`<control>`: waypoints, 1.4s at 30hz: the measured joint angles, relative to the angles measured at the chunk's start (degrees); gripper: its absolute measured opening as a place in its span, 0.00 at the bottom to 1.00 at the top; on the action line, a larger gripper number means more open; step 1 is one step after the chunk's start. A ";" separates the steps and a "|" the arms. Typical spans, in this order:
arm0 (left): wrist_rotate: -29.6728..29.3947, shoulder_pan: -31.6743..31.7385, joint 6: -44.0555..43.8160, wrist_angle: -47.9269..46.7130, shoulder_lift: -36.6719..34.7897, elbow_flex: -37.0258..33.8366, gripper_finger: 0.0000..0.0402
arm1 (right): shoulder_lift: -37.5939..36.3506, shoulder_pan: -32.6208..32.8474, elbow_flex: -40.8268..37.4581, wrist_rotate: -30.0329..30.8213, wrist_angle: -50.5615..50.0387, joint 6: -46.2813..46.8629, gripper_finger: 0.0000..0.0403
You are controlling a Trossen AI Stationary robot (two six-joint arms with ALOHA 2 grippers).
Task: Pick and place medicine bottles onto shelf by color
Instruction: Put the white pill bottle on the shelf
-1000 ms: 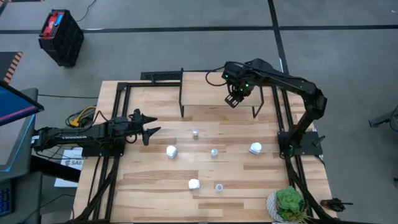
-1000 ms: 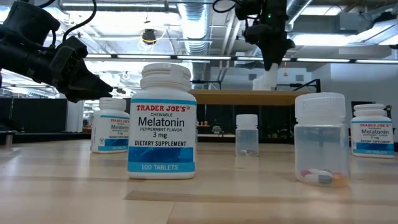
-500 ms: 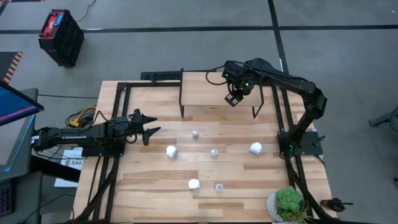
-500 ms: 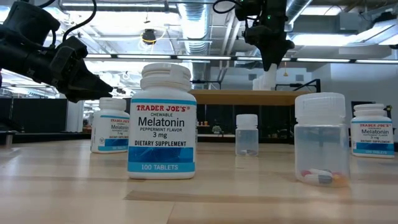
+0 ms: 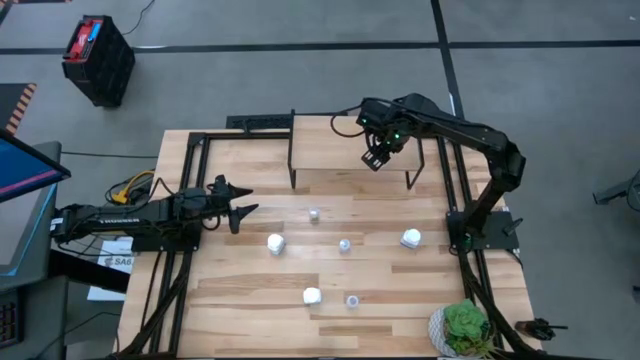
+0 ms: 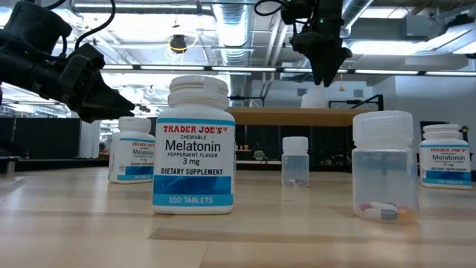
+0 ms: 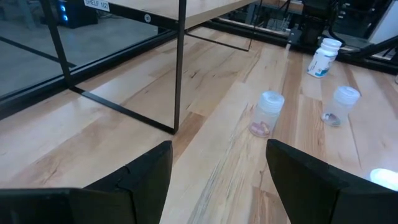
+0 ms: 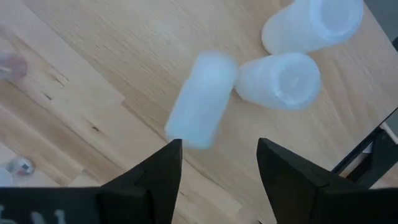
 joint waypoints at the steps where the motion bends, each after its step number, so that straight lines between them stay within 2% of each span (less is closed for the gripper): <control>1: 0.00 -0.02 -0.01 0.00 0.00 0.00 0.62 | 0.00 0.00 0.00 0.01 0.02 0.01 0.57; 10: 0.00 0.00 -0.04 0.00 -0.02 0.00 0.62 | 0.00 0.75 0.00 -0.02 -0.36 2.00 0.55; 17: 0.01 -0.01 -0.04 0.00 0.00 0.00 0.62 | 0.00 4.40 0.00 -1.32 0.96 3.12 0.55; 20: 0.01 0.00 -0.04 0.00 0.00 0.00 0.62 | 0.00 5.76 0.00 0.97 4.68 5.40 0.55; 24: 0.00 -0.01 -0.04 0.00 0.00 0.00 0.62 | 0.00 6.92 0.04 7.52 9.25 8.47 0.54; 28: 0.09 -0.01 -0.88 0.00 0.00 0.00 0.62 | 0.12 6.69 0.06 8.11 11.50 10.61 0.52; 35: 0.10 -0.02 -0.94 0.00 -0.01 0.00 0.62 | 5.63 6.01 0.09 7.81 12.29 10.83 0.49; 39: 0.19 -0.02 -0.94 0.00 -0.02 0.00 0.62 | 6.62 5.90 0.11 11.50 12.30 11.26 0.46; 42: 0.17 -0.02 -0.92 0.00 -0.02 0.00 0.62 | 6.54 5.77 0.11 11.96 12.43 12.64 0.44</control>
